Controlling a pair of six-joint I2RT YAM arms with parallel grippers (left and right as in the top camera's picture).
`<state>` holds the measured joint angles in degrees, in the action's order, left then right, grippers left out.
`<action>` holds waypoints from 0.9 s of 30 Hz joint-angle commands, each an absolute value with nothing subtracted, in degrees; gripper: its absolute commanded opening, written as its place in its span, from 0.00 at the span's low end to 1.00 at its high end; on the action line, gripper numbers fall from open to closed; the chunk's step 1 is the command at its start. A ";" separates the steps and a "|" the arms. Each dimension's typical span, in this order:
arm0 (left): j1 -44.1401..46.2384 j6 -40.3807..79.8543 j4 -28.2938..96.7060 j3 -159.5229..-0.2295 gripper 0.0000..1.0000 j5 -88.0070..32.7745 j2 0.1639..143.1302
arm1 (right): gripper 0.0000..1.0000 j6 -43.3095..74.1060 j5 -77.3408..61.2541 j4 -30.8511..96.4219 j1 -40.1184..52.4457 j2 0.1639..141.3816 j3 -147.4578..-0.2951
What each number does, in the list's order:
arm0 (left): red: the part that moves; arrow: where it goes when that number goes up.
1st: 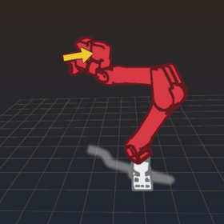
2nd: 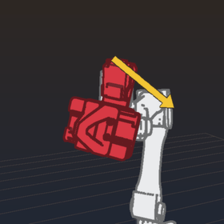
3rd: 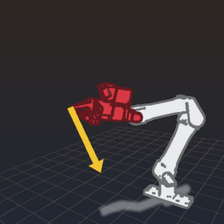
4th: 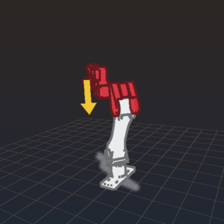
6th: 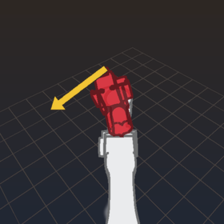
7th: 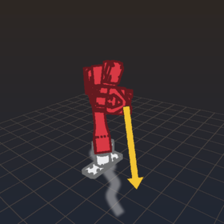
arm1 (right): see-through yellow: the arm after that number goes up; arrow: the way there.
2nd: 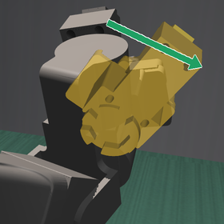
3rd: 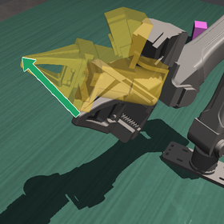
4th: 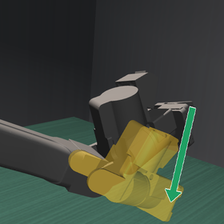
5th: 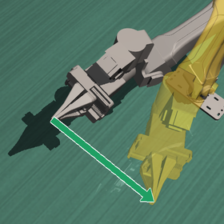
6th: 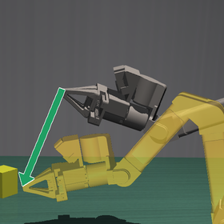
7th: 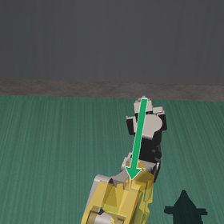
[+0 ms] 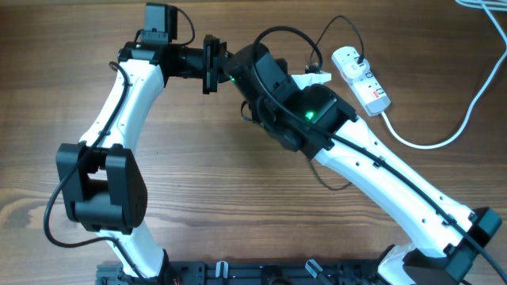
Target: Plug charger to phone and switch on socket
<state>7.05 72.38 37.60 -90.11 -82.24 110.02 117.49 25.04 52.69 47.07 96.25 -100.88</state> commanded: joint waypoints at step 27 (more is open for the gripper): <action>-3.22 32.97 54.98 -90.43 0.04 -40.40 108.38 | 0.81 14.20 -1.56 50.13 29.21 103.35 -66.61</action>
